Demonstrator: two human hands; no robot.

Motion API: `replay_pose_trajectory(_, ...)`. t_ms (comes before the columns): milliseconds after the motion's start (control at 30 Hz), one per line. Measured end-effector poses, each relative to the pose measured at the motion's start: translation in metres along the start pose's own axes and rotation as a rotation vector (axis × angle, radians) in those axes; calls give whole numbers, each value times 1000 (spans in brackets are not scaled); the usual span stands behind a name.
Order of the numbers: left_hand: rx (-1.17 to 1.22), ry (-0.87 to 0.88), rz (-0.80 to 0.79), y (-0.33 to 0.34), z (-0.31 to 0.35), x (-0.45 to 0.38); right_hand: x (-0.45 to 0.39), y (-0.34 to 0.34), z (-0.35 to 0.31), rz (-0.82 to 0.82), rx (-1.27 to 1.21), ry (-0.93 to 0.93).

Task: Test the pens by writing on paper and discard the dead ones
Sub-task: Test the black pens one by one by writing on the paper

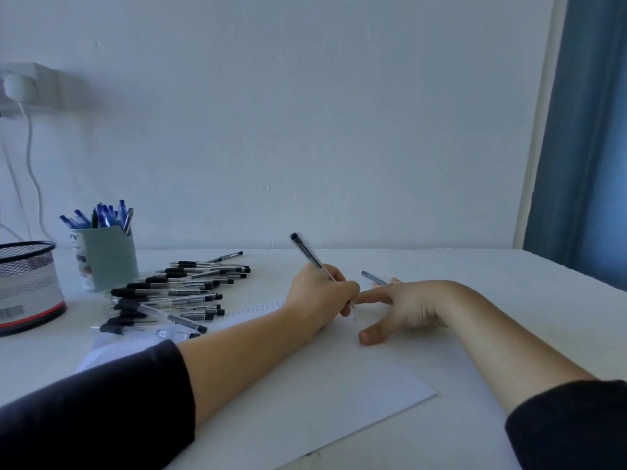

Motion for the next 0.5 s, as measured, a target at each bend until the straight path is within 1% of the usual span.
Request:
replay_pose_trajectory(200,-112,5,33,1,-1,-2,1,0,-1,-8,-24,-16)
replay_pose_trajectory(500,-176,3,14,2,0,-1,1,0,-2,-5,-45,-19)
Point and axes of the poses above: each hand's wrist, its own x-axis away from the middle knuckle, its own y-axis out of the palm, z = x × y, the point moved 2 cm from there along -x, towards the middle knuckle, and after that the axes turned 11 degrees about -z, right-handed, at the moved point
